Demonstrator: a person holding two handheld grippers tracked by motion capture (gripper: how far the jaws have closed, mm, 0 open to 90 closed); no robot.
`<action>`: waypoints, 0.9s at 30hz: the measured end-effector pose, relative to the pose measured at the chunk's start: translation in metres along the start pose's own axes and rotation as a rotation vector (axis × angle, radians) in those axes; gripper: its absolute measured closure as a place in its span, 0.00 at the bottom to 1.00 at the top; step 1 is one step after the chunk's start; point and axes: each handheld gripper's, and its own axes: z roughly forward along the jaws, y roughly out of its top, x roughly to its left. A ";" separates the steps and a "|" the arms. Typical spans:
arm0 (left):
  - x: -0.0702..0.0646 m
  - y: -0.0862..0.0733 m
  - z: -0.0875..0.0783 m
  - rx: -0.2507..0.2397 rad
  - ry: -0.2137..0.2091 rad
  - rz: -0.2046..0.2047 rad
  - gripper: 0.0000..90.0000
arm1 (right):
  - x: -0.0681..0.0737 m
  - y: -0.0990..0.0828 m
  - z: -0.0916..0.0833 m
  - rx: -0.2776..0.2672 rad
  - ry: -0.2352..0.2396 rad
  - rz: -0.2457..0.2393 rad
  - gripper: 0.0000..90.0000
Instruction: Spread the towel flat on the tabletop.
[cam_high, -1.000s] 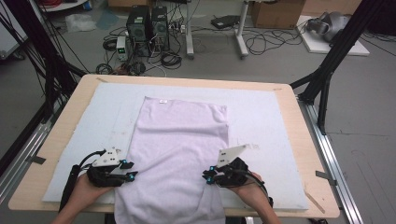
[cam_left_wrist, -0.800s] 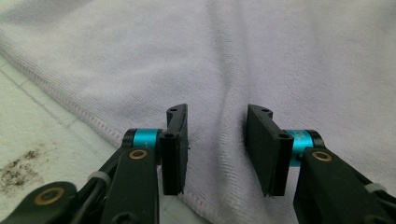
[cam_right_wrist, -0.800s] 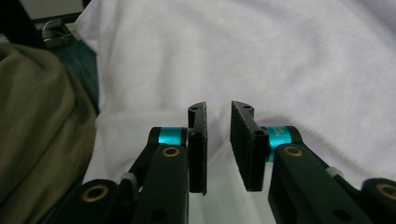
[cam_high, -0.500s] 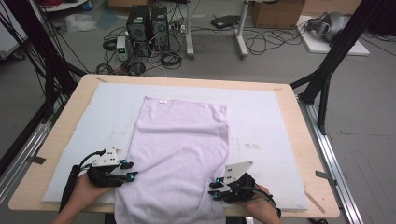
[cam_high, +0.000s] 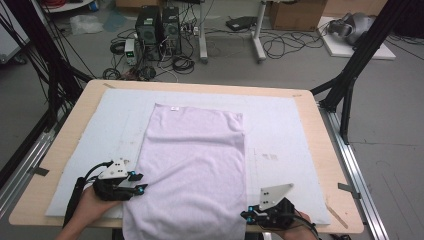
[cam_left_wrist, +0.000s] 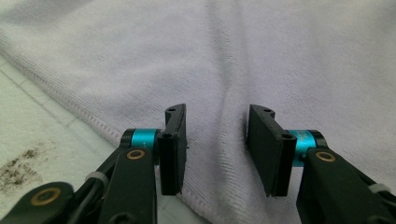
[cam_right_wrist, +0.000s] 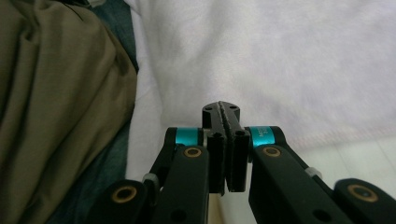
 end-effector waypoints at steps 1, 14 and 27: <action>0.000 0.000 0.000 0.004 0.000 0.000 0.62 | 0.000 -0.001 -0.003 -0.011 -0.006 0.012 0.94; -0.012 -0.004 -0.005 0.014 -0.040 0.050 0.57 | -0.038 0.019 0.045 0.003 0.026 -0.007 0.76; -0.023 -0.009 -0.022 0.019 -0.070 0.064 0.96 | -0.020 0.014 0.031 -0.041 0.099 -0.005 0.99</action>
